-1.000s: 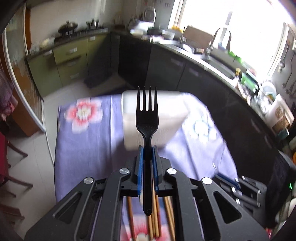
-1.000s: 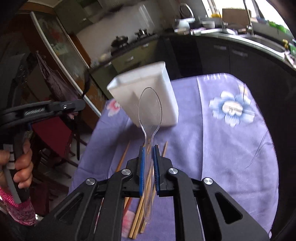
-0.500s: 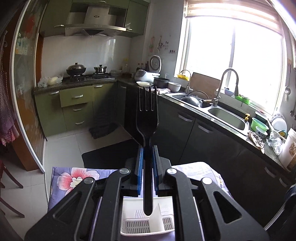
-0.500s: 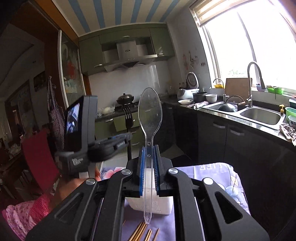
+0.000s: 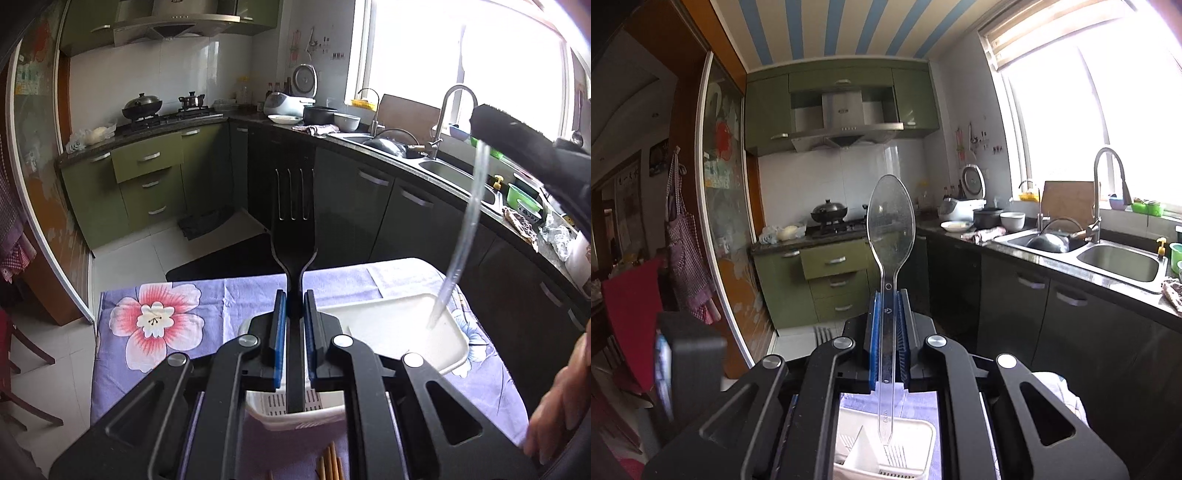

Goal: Organize utensils
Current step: 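Lower the fork and spoon into the white holder and open both tools, then grasp a single wooden chopstick with the left tool, then grasp a wooden chopstick with the right tool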

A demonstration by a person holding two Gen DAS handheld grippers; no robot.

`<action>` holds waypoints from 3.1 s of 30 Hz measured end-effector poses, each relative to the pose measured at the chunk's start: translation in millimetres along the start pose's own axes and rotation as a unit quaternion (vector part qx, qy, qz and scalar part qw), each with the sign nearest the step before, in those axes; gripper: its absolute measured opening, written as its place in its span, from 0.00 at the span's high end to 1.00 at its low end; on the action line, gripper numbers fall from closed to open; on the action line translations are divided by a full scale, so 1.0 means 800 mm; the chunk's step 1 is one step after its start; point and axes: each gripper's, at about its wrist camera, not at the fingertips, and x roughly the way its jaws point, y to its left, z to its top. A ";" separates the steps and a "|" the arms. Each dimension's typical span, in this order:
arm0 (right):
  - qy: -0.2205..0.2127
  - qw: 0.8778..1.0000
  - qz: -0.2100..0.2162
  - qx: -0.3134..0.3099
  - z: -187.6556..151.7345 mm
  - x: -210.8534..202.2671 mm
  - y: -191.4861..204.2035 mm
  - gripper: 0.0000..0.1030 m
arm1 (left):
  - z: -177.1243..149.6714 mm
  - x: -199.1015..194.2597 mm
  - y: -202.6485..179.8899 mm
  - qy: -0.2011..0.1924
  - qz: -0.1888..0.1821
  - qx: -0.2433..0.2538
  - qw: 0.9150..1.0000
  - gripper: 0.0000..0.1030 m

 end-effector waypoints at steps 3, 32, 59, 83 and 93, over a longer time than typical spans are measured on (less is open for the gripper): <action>0.017 1.000 -0.001 0.007 -0.011 0.020 -0.007 0.91 | -0.006 -0.004 0.003 0.008 -0.001 -0.002 1.000 0.91; 0.088 0.996 -0.006 -0.002 -0.123 -0.097 0.002 0.73 | -0.039 -0.095 0.003 0.029 0.001 -0.001 1.000 0.59; 0.244 0.968 -0.023 0.055 -0.260 -0.176 -0.014 0.64 | -0.221 -0.016 0.023 0.247 0.015 -0.022 0.969 0.82; 0.374 0.924 0.005 0.080 -0.314 -0.066 0.001 0.83 | -0.220 -0.034 0.042 0.221 0.025 -0.024 0.975 0.94; 0.375 0.925 -0.029 0.055 -0.322 -0.042 0.024 0.83 | -0.221 -0.037 0.043 0.218 0.015 -0.023 0.976 0.94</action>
